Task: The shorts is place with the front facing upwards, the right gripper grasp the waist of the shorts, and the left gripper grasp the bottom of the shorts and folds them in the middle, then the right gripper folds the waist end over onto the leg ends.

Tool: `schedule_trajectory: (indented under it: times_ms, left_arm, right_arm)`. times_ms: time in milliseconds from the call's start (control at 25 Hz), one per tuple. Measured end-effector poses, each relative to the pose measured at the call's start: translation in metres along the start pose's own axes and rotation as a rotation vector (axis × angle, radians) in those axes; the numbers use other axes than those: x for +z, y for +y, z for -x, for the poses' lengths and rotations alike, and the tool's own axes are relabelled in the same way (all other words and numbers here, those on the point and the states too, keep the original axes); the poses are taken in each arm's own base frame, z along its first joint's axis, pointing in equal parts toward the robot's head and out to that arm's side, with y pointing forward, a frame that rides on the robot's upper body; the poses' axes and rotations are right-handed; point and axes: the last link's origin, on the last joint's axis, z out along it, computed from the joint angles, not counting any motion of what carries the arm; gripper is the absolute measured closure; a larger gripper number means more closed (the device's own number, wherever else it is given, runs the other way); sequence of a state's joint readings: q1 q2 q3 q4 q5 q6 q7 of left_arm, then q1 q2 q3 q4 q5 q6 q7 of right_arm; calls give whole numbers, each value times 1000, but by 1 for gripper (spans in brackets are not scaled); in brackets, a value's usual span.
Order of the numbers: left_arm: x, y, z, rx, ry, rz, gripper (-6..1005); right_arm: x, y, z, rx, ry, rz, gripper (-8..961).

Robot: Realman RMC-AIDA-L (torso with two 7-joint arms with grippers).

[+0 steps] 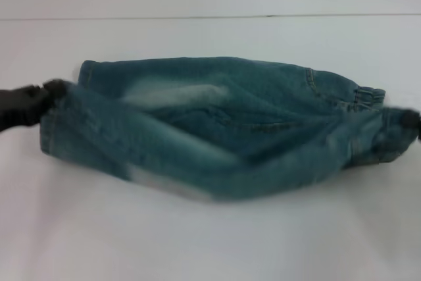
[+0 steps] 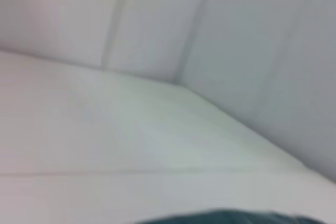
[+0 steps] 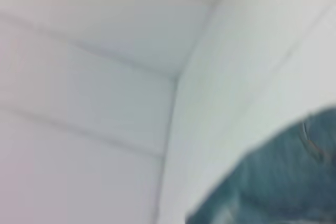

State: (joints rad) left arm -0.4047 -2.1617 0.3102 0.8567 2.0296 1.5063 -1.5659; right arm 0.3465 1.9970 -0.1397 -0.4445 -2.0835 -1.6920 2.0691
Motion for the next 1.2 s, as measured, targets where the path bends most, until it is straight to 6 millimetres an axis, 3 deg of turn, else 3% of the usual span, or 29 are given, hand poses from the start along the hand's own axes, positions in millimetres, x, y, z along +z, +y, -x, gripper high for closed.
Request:
schedule_trajectory:
  times_ms: [280,560,1200]
  left_arm:
    - [26,-12,-4,-50,47,-87,953]
    - [50,-15,-9,-57,61,-120,954]
    - [85,-19,-11,13,30,-197,953]
  right_arm:
    - [17,-9,5,67,-247,19,915]
    - [26,-18,13,96,-385,-18,916]
    - [74,-26,40,22,-444,-161,872]
